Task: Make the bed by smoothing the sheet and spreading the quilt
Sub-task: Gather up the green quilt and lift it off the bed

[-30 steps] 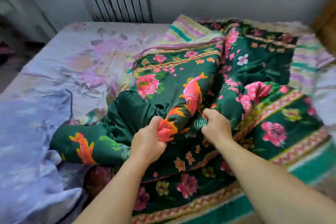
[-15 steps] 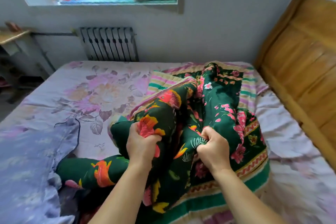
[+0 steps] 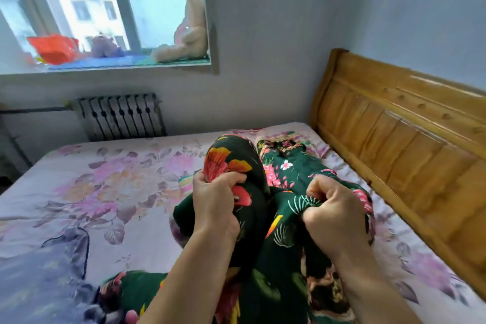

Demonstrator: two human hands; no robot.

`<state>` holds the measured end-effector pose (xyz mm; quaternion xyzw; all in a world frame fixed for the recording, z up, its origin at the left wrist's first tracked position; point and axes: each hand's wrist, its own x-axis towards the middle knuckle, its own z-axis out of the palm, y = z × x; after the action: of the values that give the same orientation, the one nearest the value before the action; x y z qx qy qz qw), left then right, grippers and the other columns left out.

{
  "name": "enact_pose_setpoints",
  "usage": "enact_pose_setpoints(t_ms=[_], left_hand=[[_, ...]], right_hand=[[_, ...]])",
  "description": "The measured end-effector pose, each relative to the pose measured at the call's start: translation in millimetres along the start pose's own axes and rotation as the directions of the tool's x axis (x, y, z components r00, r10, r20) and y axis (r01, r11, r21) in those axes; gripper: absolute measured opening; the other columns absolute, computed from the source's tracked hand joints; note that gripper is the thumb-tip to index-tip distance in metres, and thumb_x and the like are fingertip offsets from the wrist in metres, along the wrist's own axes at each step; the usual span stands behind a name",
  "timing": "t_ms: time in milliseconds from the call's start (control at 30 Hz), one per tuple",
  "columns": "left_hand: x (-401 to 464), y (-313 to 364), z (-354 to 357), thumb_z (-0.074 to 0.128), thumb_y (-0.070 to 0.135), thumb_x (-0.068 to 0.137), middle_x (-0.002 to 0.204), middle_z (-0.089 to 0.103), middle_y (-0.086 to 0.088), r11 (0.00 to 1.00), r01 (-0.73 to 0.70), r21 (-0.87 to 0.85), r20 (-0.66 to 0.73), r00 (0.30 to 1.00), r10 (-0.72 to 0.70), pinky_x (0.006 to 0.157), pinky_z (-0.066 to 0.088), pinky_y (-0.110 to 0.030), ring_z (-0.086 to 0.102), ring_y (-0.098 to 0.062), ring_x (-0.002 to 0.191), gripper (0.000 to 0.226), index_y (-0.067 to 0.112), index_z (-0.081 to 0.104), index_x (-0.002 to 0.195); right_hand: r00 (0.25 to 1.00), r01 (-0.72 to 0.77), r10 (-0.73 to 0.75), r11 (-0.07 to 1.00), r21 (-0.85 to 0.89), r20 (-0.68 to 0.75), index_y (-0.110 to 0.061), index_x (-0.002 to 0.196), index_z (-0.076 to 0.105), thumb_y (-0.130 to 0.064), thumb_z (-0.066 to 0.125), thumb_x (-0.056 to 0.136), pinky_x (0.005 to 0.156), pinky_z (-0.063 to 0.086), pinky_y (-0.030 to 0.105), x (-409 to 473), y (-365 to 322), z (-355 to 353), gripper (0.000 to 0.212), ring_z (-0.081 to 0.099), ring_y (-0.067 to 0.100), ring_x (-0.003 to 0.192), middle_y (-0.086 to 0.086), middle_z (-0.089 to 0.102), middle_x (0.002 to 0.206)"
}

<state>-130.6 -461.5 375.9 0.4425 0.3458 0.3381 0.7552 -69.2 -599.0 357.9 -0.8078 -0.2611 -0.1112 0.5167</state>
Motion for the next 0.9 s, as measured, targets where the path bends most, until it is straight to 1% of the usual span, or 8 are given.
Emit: enact_pose_setpoints(t_ms=[133, 233, 367, 500, 600, 733, 833, 900], left_hand=[[19.1, -13.3, -14.5, 0.064, -0.007, 0.072, 0.044, 0.056, -0.001, 0.994, -0.006, 0.114, 0.07, 0.998, -0.002, 0.053, 0.046, -0.031, 0.049, -0.015, 0.036, 0.034, 0.008, 0.051, 0.099], [32.6, -45.6, -25.5, 0.071, 0.009, 0.068, 0.078, 0.064, -0.012, 0.932, -0.041, 0.361, 0.138, 0.99, -0.01, 0.051, 0.05, -0.034, 0.057, -0.02, 0.052, 0.039, 0.015, 0.048, 0.098], [33.4, -84.9, -33.9, 0.077, 0.06, 0.053, 0.127, 0.051, -0.001, 0.651, -0.255, 0.715, 0.39, 0.918, -0.069, 0.098, 0.048, -0.039, 0.059, -0.017, 0.108, 0.106, 0.035, 0.024, 0.141], [25.7, -110.9, -15.5, 0.08, 0.065, 0.05, 0.153, 0.008, -0.008, 0.183, -0.53, 0.828, 0.56, 0.764, -0.322, 0.115, 0.021, -0.051, 0.012, -0.025, 0.144, 0.137, 0.046, -0.017, 0.144], [41.6, -131.9, 12.9, 0.079, 0.057, 0.057, 0.151, 0.006, -0.012, -0.006, -0.478, 0.878, 0.453, 0.837, -0.306, 0.109, 0.022, -0.059, 0.013, -0.032, 0.142, 0.123, 0.05, -0.009, 0.143], [92.7, -159.3, 44.4, 0.07, 0.038, 0.07, 0.119, 0.041, -0.004, 0.013, -0.383, 0.924, 0.379, 0.91, -0.166, 0.091, 0.047, -0.04, 0.048, -0.029, 0.115, 0.065, 0.04, 0.041, 0.128], [135.0, -183.6, 67.4, 0.068, 0.034, 0.073, 0.117, 0.044, -0.003, 0.015, -0.324, 0.946, 0.322, 0.933, -0.162, 0.09, 0.048, -0.039, 0.049, -0.026, 0.116, 0.052, 0.037, 0.051, 0.122], [159.7, -201.4, 79.0, 0.068, 0.036, 0.073, 0.121, 0.044, -0.002, -0.009, -0.297, 0.955, 0.292, 0.945, -0.149, 0.091, 0.047, -0.039, 0.045, -0.025, 0.121, 0.051, 0.037, 0.052, 0.121]], right_hand=[[0.999, -0.042, 0.044, 0.996, -0.073, 0.025, -0.015, 0.053, 0.031, 0.01, 0.049, 0.054, 0.048, 0.024, 0.025, -8.6, 4.6, 19.6, 0.03, 0.027, 0.012, 0.052, -0.004, 0.029, 0.051], [0.983, -0.156, 0.169, 0.975, -0.16, 0.073, -0.015, 0.055, 0.029, 0.012, 0.049, 0.058, 0.049, 0.02, 0.028, -11.6, 28.9, 42.5, 0.034, 0.026, 0.014, 0.053, -0.001, 0.031, 0.054], [0.945, -0.283, 0.315, 0.924, -0.258, 0.09, -0.015, 0.058, 0.034, 0.008, 0.05, 0.062, 0.052, 0.024, 0.033, -3.6, 69.1, 54.9, 0.028, 0.032, 0.022, 0.059, 0.001, 0.037, 0.057], [0.927, -0.304, 0.357, 0.896, -0.325, 0.116, -0.014, 0.059, 0.037, 0.005, 0.05, 0.063, 0.05, 0.027, 0.032, 27.8, 95.0, 54.4, 0.024, 0.035, 0.023, 0.059, 0.0, 0.04, 0.056], [0.916, -0.286, 0.36, 0.895, -0.343, 0.175, -0.014, 0.059, 0.036, 0.003, 0.051, 0.065, 0.05, 0.028, 0.031, 55.3, 113.9, 59.9, 0.024, 0.035, 0.021, 0.057, -0.002, 0.039, 0.055], [0.807, -0.238, 0.406, 0.888, -0.394, 0.428, -0.019, 0.063, 0.038, -0.006, 0.062, 0.068, 0.049, 0.029, 0.024, 99.1, 144.3, 68.2, 0.027, 0.04, 0.017, 0.06, -0.006, 0.044, 0.062], [0.615, -0.277, 0.437, 0.899, -0.339, 0.656, -0.024, 0.074, 0.054, -0.024, 0.076, 0.07, 0.061, 0.042, 0.026, 149.9, 177.7, 67.2, 0.022, 0.054, 0.014, 0.071, -0.008, 0.055, 0.072], [0.614, -0.325, 0.428, 0.903, -0.282, 0.663, -0.021, 0.078, 0.061, -0.035, 0.074, 0.077, 0.069, 0.045, 0.028, 184.2, 207.7, 69.3, 0.019, 0.058, 0.015, 0.076, -0.005, 0.062, 0.076]])
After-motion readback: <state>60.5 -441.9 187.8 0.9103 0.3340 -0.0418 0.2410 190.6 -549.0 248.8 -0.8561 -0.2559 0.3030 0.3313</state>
